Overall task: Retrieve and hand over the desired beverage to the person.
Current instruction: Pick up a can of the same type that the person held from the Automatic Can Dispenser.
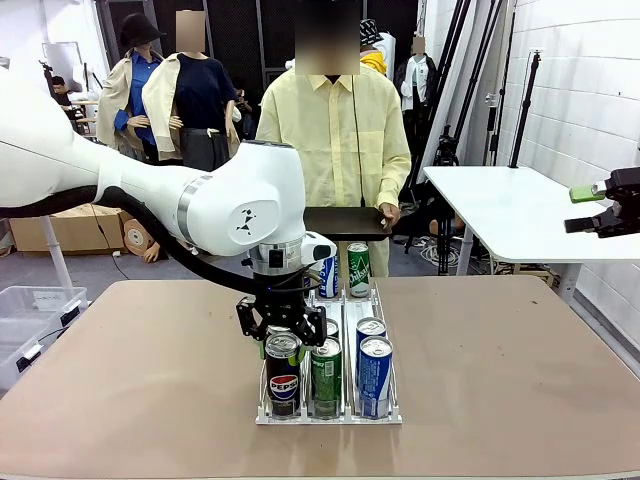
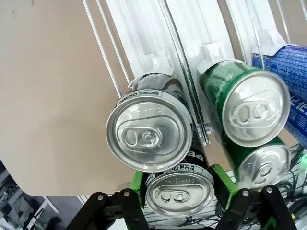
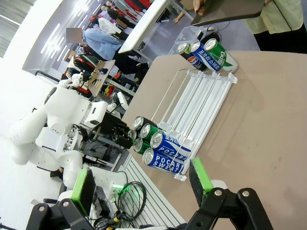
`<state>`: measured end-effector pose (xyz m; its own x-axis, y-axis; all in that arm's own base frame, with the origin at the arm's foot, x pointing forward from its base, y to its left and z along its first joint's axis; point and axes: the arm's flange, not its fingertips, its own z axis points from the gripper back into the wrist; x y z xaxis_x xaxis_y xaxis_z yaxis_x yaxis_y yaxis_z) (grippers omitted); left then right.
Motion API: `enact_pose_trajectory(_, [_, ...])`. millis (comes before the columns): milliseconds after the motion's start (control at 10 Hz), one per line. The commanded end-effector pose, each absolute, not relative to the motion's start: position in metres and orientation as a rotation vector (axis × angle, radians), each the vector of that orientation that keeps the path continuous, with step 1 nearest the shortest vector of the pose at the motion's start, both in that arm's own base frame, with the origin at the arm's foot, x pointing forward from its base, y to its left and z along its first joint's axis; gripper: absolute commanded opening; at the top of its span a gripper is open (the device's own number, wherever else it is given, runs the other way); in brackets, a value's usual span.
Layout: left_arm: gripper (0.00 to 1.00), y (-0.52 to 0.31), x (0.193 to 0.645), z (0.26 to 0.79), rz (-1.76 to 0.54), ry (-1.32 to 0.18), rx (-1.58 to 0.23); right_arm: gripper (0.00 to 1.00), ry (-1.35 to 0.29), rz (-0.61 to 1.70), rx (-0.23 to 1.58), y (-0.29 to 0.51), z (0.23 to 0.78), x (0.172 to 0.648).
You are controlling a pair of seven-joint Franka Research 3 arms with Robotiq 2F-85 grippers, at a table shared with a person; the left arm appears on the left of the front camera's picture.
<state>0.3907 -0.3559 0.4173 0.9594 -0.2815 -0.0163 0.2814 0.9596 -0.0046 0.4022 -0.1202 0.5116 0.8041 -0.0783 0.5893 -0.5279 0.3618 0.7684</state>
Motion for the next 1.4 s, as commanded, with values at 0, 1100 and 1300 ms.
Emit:
enact_pose_trajectory(0, [0.00, -0.355, 0.390, 0.416, -0.291, 0.016, 0.006, 1.00, -0.604, 0.321, 1.181, -0.119, 0.510, 0.401])
enact_pose_trajectory(1100, [0.00, -0.341, 0.381, 0.451, -0.309, 0.013, -0.027, 1.00, -0.604, 0.321, 1.181, -0.119, 0.510, 0.401])
enact_pose_trajectory(1300, [0.00, -0.327, 0.377, 0.481, -0.316, 0.000, -0.051, 1.00, -0.604, 0.321, 1.181, -0.119, 0.510, 0.401])
